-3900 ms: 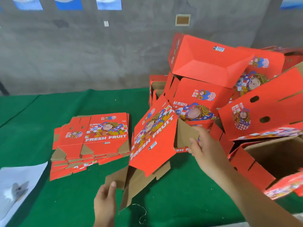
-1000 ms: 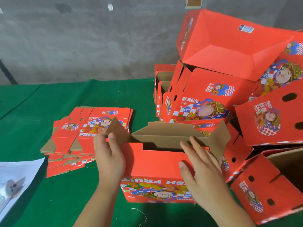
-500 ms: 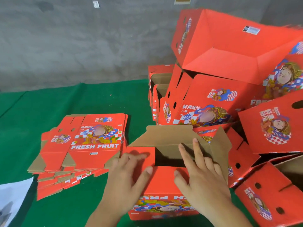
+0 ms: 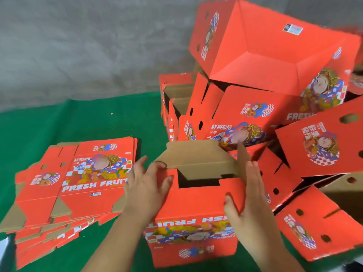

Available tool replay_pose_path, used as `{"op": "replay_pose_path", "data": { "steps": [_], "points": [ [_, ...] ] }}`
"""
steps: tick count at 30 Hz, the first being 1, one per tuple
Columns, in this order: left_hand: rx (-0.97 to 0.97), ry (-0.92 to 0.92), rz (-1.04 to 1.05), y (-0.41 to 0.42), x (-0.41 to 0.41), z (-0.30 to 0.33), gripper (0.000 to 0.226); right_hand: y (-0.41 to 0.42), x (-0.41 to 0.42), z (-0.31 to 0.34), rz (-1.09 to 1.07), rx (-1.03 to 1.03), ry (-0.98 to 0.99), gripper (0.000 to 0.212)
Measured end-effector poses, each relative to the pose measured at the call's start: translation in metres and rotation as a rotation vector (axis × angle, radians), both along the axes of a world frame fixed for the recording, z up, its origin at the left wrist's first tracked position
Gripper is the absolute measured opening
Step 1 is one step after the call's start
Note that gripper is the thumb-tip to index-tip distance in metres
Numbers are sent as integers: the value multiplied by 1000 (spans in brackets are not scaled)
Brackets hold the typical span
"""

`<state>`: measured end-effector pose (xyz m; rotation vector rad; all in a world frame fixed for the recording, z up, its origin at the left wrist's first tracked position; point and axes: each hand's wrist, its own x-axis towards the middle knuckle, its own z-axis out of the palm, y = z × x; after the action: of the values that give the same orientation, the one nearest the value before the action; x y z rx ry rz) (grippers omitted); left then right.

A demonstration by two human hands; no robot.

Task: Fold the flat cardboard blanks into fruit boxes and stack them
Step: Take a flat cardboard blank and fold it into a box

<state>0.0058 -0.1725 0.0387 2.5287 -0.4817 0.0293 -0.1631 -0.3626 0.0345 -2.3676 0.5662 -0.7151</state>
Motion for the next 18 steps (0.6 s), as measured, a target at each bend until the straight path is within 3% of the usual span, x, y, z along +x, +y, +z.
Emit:
{"op": "replay_pose_path", "data": {
  "steps": [5,8,12,16,18],
  "points": [
    [-201,109,-114,0,15,-8,31,-11,5,-17,50,19,1,75],
    [-134,129,-87,-4,18,-10,31,-17,7,-21,72,23,-42,54],
    [-81,134,-98,-6,23,-12,38,-22,5,-25,95,4,-17,49],
    [-392,243,-71,0,26,-17,66,-25,10,-25,64,-33,-42,34],
    [-460,249,-124,5,26,-21,57,-26,14,-21,37,-126,-74,33]
  ]
}}
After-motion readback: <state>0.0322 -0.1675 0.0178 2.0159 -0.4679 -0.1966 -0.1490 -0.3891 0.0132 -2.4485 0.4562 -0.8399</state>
